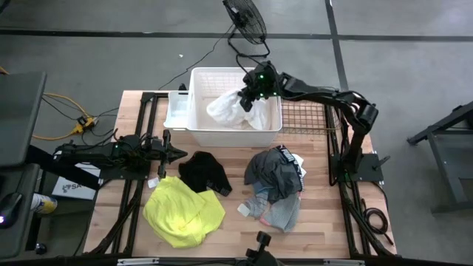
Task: Pick & Place Cloths
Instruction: Put the white shirt into the laundry organizer, then put the yellow shirt into the laundry organizer
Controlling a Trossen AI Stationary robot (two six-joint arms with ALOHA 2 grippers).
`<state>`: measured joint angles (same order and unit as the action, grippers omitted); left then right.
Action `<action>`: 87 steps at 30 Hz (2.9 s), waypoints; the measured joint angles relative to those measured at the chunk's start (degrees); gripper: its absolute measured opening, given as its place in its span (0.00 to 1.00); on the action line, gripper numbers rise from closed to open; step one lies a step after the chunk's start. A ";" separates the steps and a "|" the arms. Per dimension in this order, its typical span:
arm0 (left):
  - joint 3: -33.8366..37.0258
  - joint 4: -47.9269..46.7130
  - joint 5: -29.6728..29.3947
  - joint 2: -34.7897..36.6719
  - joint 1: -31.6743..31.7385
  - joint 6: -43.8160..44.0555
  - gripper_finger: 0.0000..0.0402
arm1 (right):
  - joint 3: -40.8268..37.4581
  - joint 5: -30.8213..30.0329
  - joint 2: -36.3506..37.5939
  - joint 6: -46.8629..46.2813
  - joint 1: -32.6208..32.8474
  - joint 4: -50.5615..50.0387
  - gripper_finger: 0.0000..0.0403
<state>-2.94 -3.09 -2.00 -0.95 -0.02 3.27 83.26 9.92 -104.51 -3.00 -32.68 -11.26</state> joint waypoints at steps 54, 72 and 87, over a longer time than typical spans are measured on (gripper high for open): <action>0.00 0.00 0.00 0.02 -0.02 0.00 0.00 | 0.02 -3.57 8.24 -5.97 1.60 0.10 0.58; 0.02 0.00 0.00 0.00 -0.02 0.00 0.00 | 0.04 -4.16 17.73 -0.24 9.03 -19.89 0.58; 0.01 0.00 0.00 0.01 -0.01 0.00 0.00 | -2.43 -11.84 18.80 -1.29 23.46 -25.26 0.58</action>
<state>-2.93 -3.09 -2.00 -0.94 -0.02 3.27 80.84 -1.93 -85.71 -4.29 -9.22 -36.52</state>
